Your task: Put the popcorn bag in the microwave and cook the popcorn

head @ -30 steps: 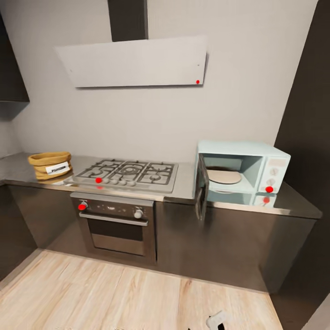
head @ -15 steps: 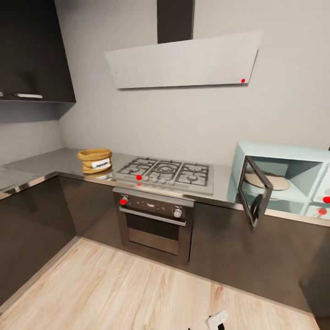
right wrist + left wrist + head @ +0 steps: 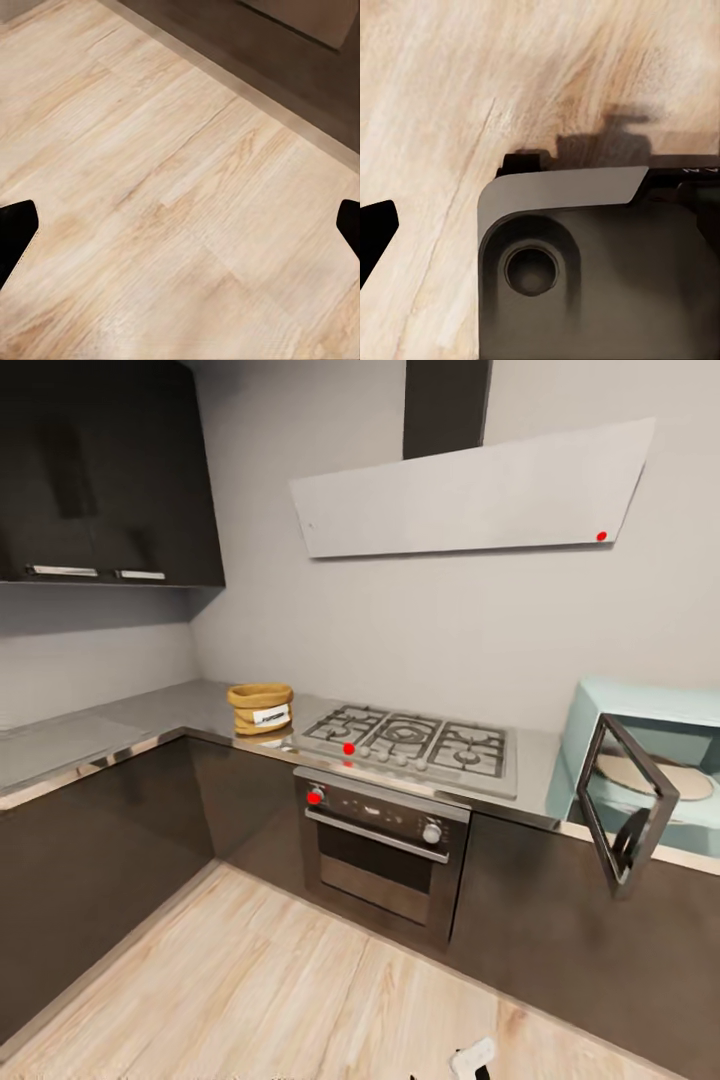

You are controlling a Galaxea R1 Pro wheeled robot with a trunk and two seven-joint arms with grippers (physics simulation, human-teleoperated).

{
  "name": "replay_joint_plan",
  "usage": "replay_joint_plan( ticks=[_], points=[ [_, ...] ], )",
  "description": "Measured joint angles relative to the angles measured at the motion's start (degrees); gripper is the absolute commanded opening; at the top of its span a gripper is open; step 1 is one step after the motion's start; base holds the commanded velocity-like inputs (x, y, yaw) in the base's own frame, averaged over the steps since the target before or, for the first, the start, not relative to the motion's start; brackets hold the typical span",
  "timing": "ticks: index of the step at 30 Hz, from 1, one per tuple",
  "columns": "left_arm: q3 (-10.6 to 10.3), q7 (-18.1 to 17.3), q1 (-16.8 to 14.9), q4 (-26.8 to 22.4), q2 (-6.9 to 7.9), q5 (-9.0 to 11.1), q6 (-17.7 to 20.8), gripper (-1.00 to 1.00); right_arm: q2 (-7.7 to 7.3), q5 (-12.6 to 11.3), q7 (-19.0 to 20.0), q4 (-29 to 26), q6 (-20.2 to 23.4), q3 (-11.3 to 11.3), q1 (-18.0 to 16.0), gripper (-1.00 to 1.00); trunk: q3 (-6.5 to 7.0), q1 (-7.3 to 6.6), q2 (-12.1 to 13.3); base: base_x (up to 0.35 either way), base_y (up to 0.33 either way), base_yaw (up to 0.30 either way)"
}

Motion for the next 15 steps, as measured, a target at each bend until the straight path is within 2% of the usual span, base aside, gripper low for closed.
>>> replay_joint_plan(
  ticks=[8,13,15],
  points=[
    [-0.1,0.0,-0.3,0.0,-0.38,-0.2,0.1,1.0,-0.02,0.0,0.0,0.0,0.0,0.0,0.0,1.0,1.44,-1.76,3.2,0.0,0.0,0.267],
    [-0.2,0.0,-0.3,0.0,-0.45,-0.3,0.1,1.0,-0.31,-0.1,0.0,0.8,0.1,0.0,0.4,1.0,2.33,-2.86,5.2,0.011,0.0,0.061],
    [-0.2,0.0,-0.4,0.0,-0.38,-0.2,0.1,1.0,-0.63,-0.2,0.0,1.5,0.2,-0.5,0.6,1.0,2.69,-3.32,6.0,0.231,0.002,0.007]
  ],
)
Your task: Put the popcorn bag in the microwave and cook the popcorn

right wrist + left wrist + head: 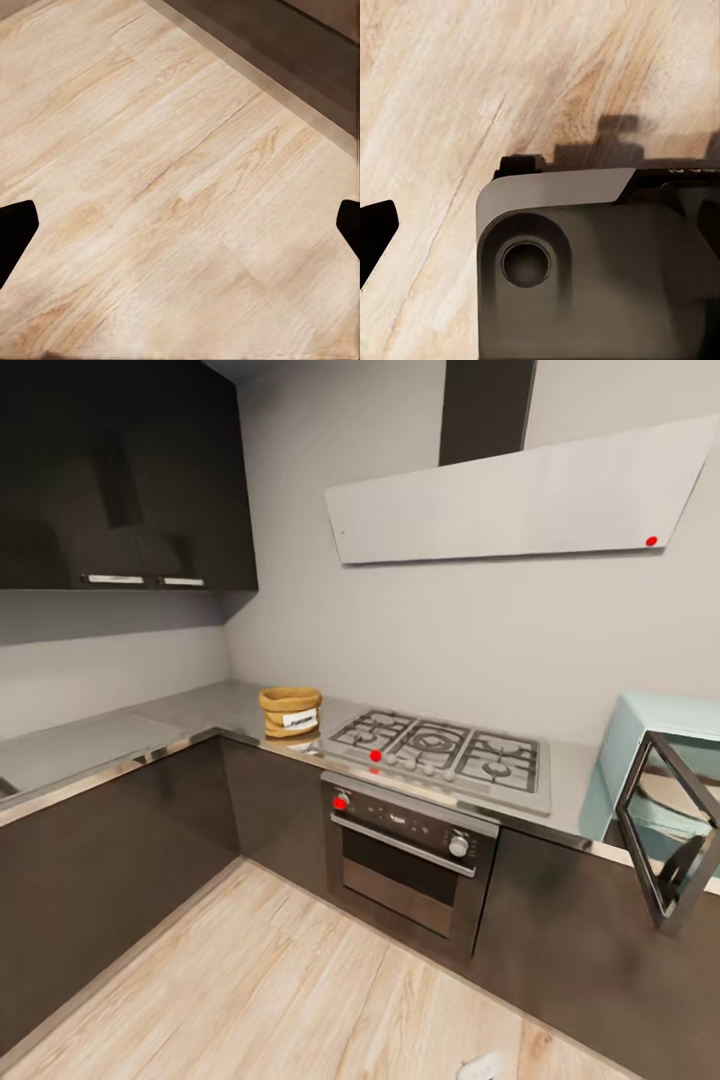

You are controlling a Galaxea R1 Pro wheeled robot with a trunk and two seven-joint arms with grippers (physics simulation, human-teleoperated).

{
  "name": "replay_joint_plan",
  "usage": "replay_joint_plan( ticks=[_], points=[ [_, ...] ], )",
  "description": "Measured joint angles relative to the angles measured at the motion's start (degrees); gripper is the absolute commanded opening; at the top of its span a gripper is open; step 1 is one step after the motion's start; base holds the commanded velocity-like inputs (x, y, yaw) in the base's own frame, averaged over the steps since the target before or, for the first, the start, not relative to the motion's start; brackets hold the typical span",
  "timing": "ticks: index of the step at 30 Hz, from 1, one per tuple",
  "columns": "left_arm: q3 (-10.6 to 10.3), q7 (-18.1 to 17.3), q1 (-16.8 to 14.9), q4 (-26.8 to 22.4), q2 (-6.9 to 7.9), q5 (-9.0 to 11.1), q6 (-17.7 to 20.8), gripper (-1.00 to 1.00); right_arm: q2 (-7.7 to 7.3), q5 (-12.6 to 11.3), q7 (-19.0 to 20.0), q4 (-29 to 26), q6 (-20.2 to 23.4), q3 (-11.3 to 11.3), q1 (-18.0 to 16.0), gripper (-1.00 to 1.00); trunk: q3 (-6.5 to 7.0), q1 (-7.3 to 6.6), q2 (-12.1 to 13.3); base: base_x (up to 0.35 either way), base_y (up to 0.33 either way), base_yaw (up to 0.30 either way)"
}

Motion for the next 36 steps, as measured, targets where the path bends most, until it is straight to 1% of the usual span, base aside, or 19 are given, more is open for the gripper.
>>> replay_joint_plan(
  ticks=[2,4,9,14,23,30,36],
  points=[
    [0.0,0.0,-0.1,0.0,0.12,0.1,0.1,1.0,-0.16,0.1,0.1,0.3,0.2,-1.2,0.0,1.0,0.01,-0.02,0.0,0.321,0.065,0.002],
    [0.1,0.0,-0.5,0.0,0.37,0.1,0.1,1.0,-0.09,0.4,0.0,0.6,0.2,-1.6,0.1,1.0,0.18,-0.24,0.4,0.344,0.124,0.0],
    [0.1,0.0,-0.8,0.0,0.36,0.1,0.0,1.0,0.23,0.8,0.1,1.9,0.1,-1.5,0.2,1.0,1.08,-1.33,2.4,0.347,0.065,0.0],
    [0.1,0.0,-0.8,0.0,0.4,0.1,0.1,1.0,0.29,0.8,0.1,2.0,0.1,-1.5,0.2,1.0,1.98,-2.43,4.4,0.348,0.043,0.0],
    [0.1,0.0,-0.8,0.0,0.35,0.2,0.1,1.0,0.26,0.8,0.1,2.0,0.0,-1.5,0.2,1.0,3.59,-4.41,8.0,0.339,0.127,0.0],
    [0.0,0.1,-0.7,0.1,-0.15,-0.1,0.0,1.0,0.26,0.8,0.1,2.0,0.0,-1.6,0.2,1.0,4.85,-5.92,10.8,0.069,0.024,0.0],
    [0.1,0.0,-0.8,0.0,0.06,0.2,0.1,1.0,0.26,0.8,0.1,2.0,0.0,-1.6,0.2,1.0,5.93,-7.26,13.2,0.288,0.001,0.0]
  ],
)
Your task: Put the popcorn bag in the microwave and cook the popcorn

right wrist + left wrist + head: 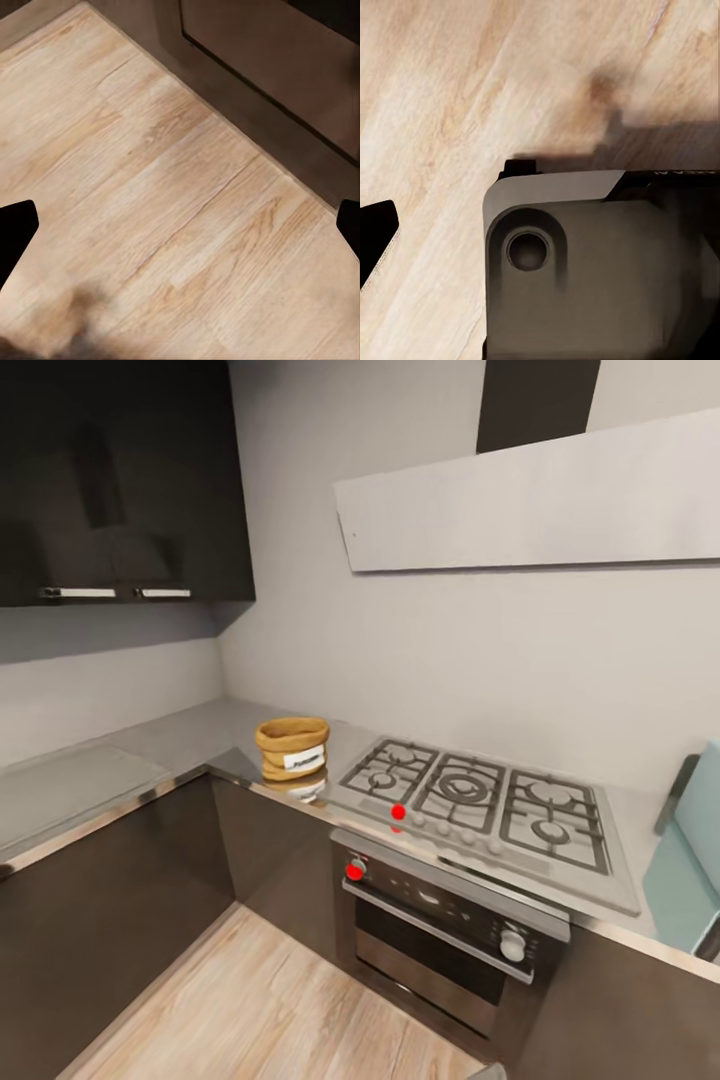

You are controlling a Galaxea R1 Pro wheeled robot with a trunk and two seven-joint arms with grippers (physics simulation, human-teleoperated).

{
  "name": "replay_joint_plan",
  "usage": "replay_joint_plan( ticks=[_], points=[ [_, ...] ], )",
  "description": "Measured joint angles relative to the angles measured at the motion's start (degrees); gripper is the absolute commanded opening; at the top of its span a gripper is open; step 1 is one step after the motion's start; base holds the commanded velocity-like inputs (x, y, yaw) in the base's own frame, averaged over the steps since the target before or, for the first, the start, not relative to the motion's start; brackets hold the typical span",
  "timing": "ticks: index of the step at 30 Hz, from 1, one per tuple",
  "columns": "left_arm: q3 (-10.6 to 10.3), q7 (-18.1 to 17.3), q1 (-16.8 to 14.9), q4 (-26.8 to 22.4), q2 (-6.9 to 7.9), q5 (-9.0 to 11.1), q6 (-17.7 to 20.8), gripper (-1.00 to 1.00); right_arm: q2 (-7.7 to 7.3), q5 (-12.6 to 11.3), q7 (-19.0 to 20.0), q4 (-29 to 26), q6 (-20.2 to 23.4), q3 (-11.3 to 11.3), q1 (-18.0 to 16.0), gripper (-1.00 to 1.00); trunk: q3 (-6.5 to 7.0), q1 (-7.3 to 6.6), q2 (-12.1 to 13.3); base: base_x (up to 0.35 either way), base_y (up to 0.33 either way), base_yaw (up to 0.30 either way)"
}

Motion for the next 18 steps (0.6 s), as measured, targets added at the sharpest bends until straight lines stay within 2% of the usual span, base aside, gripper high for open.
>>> replay_joint_plan(
  ticks=[4,13,18],
  points=[
    [0.0,0.0,0.0,0.0,-0.1,-0.1,0.0,1.0,-0.04,0.0,0.0,0.0,0.0,0.0,0.0,1.0,0.72,-0.88,1.6,0.283,0.006,0.0],
    [-0.1,0.0,0.0,0.0,-0.19,-0.1,0.0,1.0,0.03,0.0,0.0,0.0,0.0,0.0,0.0,1.0,2.34,-2.82,5.2,0.013,0.006,0.0],
    [-0.1,0.0,0.0,0.0,-0.08,-0.2,0.0,1.0,0.01,0.0,0.1,0.0,0.0,0.1,0.0,1.0,3.24,-3.92,7.2,-0.045,0.275,0.0]
  ],
)
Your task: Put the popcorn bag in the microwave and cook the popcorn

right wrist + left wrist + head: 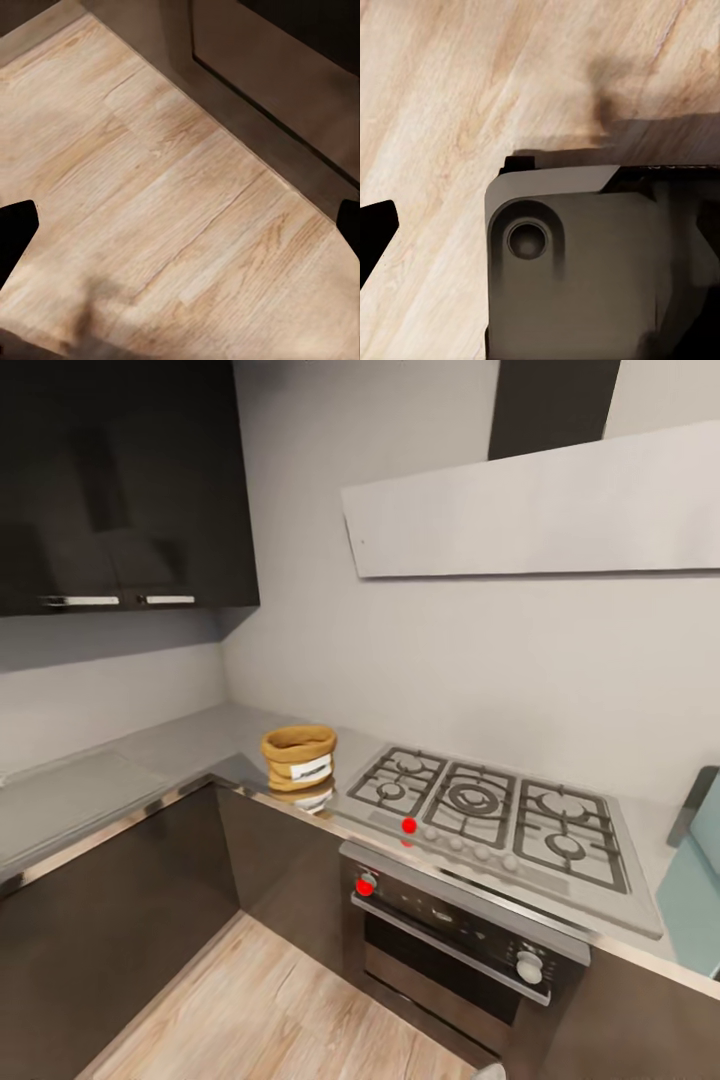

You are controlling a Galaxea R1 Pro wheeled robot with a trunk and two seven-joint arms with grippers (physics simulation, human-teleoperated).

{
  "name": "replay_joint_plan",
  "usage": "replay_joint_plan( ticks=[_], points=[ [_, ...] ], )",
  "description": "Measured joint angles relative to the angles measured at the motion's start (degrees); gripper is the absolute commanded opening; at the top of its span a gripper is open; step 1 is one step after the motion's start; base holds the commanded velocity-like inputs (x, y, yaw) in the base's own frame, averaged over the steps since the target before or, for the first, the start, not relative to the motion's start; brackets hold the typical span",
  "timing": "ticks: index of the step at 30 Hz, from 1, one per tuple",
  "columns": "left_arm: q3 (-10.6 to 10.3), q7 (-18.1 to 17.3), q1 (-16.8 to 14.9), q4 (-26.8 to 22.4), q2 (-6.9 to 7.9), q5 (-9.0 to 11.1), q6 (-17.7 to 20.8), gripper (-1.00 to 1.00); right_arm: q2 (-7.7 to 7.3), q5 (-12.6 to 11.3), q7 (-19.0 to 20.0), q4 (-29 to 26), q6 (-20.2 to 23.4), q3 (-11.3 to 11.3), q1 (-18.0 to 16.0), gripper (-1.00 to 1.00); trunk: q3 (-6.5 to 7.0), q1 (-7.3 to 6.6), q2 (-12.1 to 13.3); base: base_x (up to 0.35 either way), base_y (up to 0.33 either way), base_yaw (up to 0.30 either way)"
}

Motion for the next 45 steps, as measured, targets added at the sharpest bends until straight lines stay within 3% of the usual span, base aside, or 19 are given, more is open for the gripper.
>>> replay_joint_plan(
  ticks=[9,13,17,35,45],
  points=[
    [0.0,0.0,0.0,0.1,-0.01,-0.1,0.0,1.0,0.02,0.0,0.0,0.0,0.0,0.0,0.0,1.0,1.62,-1.98,3.6,-0.001,0.322,0.0],
    [-0.1,0.1,0.0,0.0,-0.15,-0.1,0.0,1.0,0.03,0.1,0.0,0.0,0.0,0.0,0.0,1.0,2.34,-2.86,5.2,0.001,0.058,0.0],
    [0.0,0.0,0.0,0.0,-0.05,0.1,0.0,1.0,0.03,0.1,0.0,0.0,0.0,0.0,0.0,1.0,2.34,-2.88,5.2,0.12,0.048,0.0],
    [0.0,0.0,0.0,0.0,0.1,-0.1,0.0,1.0,0.02,0.0,0.0,0.0,0.0,0.0,0.0,1.0,5.58,-6.84,12.4,0.211,0.113,0.0],
    [-0.2,0.0,0.0,0.0,-0.16,-0.3,0.0,1.0,0.05,0.0,0.0,0.0,0.0,0.0,0.0,1.0,7.38,-9.01,16.5,0.004,0.135,0.0]
  ],
)
